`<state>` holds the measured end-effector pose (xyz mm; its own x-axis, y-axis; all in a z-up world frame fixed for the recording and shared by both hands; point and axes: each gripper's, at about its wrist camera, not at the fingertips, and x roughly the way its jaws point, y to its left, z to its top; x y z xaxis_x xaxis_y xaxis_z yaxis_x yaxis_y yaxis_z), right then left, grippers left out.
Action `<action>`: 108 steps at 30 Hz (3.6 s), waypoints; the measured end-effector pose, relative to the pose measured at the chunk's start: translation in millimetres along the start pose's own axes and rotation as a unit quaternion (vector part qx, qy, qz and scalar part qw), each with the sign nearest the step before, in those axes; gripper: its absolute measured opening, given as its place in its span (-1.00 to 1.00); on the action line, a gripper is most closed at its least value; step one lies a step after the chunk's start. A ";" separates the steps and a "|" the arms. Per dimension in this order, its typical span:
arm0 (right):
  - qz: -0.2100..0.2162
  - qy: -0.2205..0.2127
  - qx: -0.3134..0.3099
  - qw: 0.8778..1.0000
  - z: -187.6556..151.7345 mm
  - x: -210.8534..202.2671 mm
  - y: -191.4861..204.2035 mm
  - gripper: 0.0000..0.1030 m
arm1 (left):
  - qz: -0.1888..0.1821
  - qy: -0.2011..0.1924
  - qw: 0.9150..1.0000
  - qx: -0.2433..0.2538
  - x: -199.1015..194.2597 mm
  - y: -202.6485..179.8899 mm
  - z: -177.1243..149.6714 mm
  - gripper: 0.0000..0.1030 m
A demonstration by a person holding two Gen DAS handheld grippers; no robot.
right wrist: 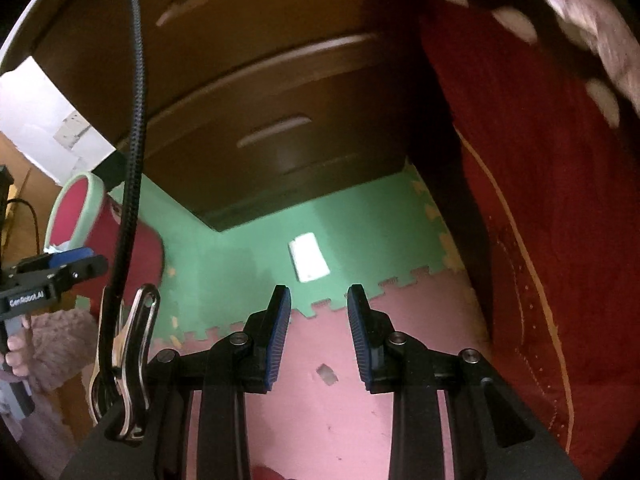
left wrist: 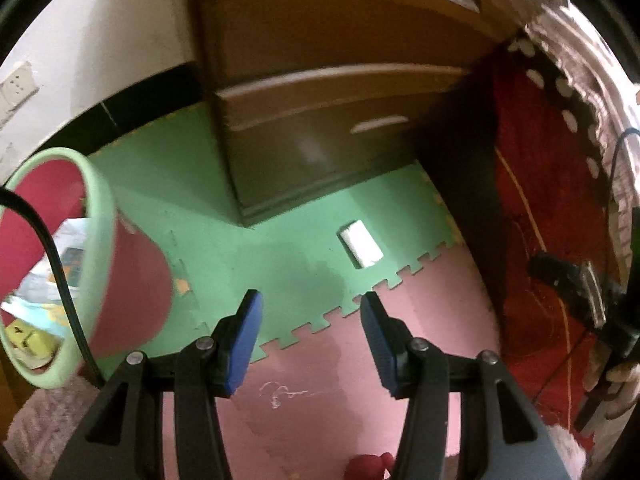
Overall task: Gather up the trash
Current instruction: 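Move both open tools from the bucket toward the white tissue, then close the left tool on the white tissue while the right tool grasps a small clear scrap, then carry the tissue and scrap in both tools over the red bucket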
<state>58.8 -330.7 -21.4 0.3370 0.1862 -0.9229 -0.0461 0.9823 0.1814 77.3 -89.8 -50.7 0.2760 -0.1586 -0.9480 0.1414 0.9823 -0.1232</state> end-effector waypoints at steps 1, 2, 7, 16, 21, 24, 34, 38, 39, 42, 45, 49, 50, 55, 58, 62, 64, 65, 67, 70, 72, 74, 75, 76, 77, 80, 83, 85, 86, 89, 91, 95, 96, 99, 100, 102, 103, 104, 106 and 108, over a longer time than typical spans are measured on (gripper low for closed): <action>-0.002 0.002 0.001 1.000 -4.0 4.4 -3.2 -0.41 | -0.001 0.003 1.000 0.002 6.4 -4.2 0.1 0.03; -0.003 0.005 0.001 1.000 -7.8 8.9 -6.1 -0.41 | -0.002 0.005 1.000 0.004 11.9 -7.7 0.3 0.03; 0.001 0.023 0.005 1.000 -33.8 38.4 -17.0 -0.41 | -0.002 0.021 1.000 0.018 46.0 -27.2 1.4 0.03; 0.009 0.092 -0.015 0.996 -91.0 108.1 -16.0 -0.41 | -0.008 0.050 0.998 0.039 101.2 -48.8 -7.9 0.03; 0.028 0.114 -0.019 0.993 -111.9 138.4 -14.3 -0.41 | -0.008 0.066 0.997 0.031 128.4 -46.6 -15.7 0.03; 0.038 0.121 -0.014 0.992 -121.5 153.5 -14.3 -0.41 | -0.005 0.076 0.997 0.024 141.7 -42.3 -19.1 0.03; 0.045 0.143 -0.012 0.989 -147.2 195.6 -5.7 -0.41 | 0.004 0.100 0.995 0.018 177.4 -33.0 -29.0 0.03; 0.038 0.141 -0.011 0.989 -152.4 207.0 -3.9 -0.41 | 0.000 0.106 0.994 0.019 189.9 -37.0 -28.6 0.03; 0.036 0.140 -0.008 0.990 -153.7 210.1 -4.7 -0.41 | -0.001 0.107 0.994 0.020 192.8 -39.4 -27.6 0.03; 0.047 0.125 0.010 0.991 -154.6 210.6 -8.2 -0.41 | -0.007 0.104 0.994 0.025 201.6 -47.4 -23.5 0.03; 0.046 0.116 0.017 0.992 -156.8 208.8 -12.6 -0.51 | -0.009 0.103 0.994 0.029 211.5 -55.6 -18.3 0.03; 0.054 0.105 0.046 0.992 -160.8 204.9 -26.2 -0.61 | -0.013 0.102 0.994 0.023 225.3 -64.6 -11.3 0.03; 0.058 0.103 0.055 0.992 -162.2 204.2 -28.8 -0.61 | -0.013 0.101 0.995 0.019 230.1 -67.1 -8.8 0.03; 0.058 0.095 0.063 0.992 -166.3 199.3 -32.5 -0.62 | -0.016 0.091 0.996 0.006 252.0 -78.2 9.6 0.03; 0.052 0.093 0.060 0.993 -168.9 200.9 -24.5 -0.62 | -0.005 0.085 0.996 0.005 264.1 -84.1 20.9 0.03; 0.043 0.089 0.057 0.994 -169.3 199.3 -24.5 -0.62 | 0.014 0.092 0.996 0.009 283.5 -90.0 31.9 0.03; 0.039 0.086 0.052 0.994 -169.6 197.7 -21.7 -0.62 | 0.026 0.098 0.995 0.007 293.6 -91.4 36.7 0.03; 0.035 0.086 0.050 0.994 -169.6 197.8 -19.7 -0.62 | 0.031 0.101 0.994 0.005 298.0 -91.6 38.2 0.03; 0.029 0.085 0.047 0.995 -170.0 197.4 -19.3 -0.62 | 0.038 0.111 0.993 -0.001 306.0 -91.3 39.3 0.03; 0.025 0.086 0.053 0.995 -171.2 198.3 -17.3 -0.62 | 0.040 0.127 0.991 -0.013 315.9 -89.8 39.0 0.03; 0.021 0.088 0.056 0.994 -172.8 198.7 -18.5 -0.62 | 0.041 0.126 0.991 -0.021 317.4 -88.0 39.0 0.04; 0.021 0.090 0.059 0.994 -173.7 200.0 -15.3 -0.62 | 0.041 0.125 0.991 -0.020 317.8 -88.7 39.7 -0.02; 0.022 0.088 0.061 0.994 -173.9 199.7 -14.8 -0.62 | 0.040 0.123 0.992 -0.015 317.4 -89.7 39.6 -0.10; 0.022 0.087 0.062 0.994 -175.0 201.0 -12.8 -0.62 | 0.037 0.120 0.992 -0.010 317.2 -90.8 39.4 -0.15; 0.021 0.087 0.061 0.994 -175.2 201.1 -11.6 -0.62 | 0.034 0.117 0.993 -0.004 316.9 -92.1 39.1 -0.23; 0.021 0.086 0.060 0.994 -174.6 200.8 -13.0 -0.62 | 0.031 0.104 0.994 0.008 315.2 -94.8 39.5 -0.49; 0.027 0.081 0.068 0.994 -176.0 200.0 -15.7 -0.62 | 0.019 0.098 0.995 0.015 312.0 -93.7 38.0 -0.66; 0.030 0.078 0.070 0.994 -178.3 199.6 -20.4 -0.62 | 0.010 0.095 0.995 0.011 310.2 -92.2 37.7 -0.69; 0.031 0.077 0.070 0.994 -179.2 199.9 -21.1 -0.62 | 0.006 0.093 0.996 0.009 307.6 -89.9 36.6 -0.70; 0.033 0.073 0.072 0.994 -180.6 199.4 -23.5 -0.62 | -0.006 0.086 0.996 0.004 296.0 -78.2 33.0 -0.71; 0.027 0.070 0.061 0.995 -181.8 199.1 -21.2 -0.62 | -0.013 0.080 0.997 0.001 288.1 -69.0 33.9 -0.71; 0.006 0.067 0.037 0.997 -184.5 198.9 -14.8 -0.77 | -0.023 0.076 0.997 -0.006 267.8 -51.8 26.9 -0.71; 0.008 0.067 0.041 0.997 -184.9 198.8 -15.9 -0.80 | -0.024 0.076 0.997 -0.007 264.6 -50.4 27.1 -0.71; 0.016 0.061 0.047 0.997 -183.9 193.8 -19.3 -0.93 | -0.031 0.072 0.997 -0.015 247.3 -52.4 22.8 -0.71; 0.016 0.059 0.043 0.997 -182.3 191.3 -19.4 -0.93 | -0.033 0.070 0.997 -0.016 243.3 -51.1 20.9 -0.71; 0.019 0.050 0.037 0.998 -176.2 183.9 -20.2 -0.93 | -0.034 0.068 0.997 -0.017 230.9 -47.2 17.7 -0.71; 0.020 0.047 0.038 0.998 -173.6 180.3 -20.8 -0.93 | -0.035 0.066 0.997 -0.016 225.2 -45.8 15.1 -0.71; 0.024 0.043 0.039 0.998 -170.4 176.3 -21.6 -0.93 | -0.035 0.065 0.997 -0.016 218.8 -43.8 12.9 -0.71; 0.035 0.034 0.038 0.998 -160.5 165.7 -21.7 -0.93 | -0.036 0.061 0.997 -0.015 205.4 -43.4 8.8 -0.71; 0.034 0.023 0.019 0.999 -148.9 151.9 -18.6 -0.93 | -0.038 0.054 0.998 -0.016 186.6 -36.5 6.7 -0.71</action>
<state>-29.2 -317.9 -215.5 0.2914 0.2543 -0.9222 -0.0313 0.9660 0.2565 130.0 -156.0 -221.2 0.1616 -0.2219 -0.9616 0.1262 0.9710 -0.2028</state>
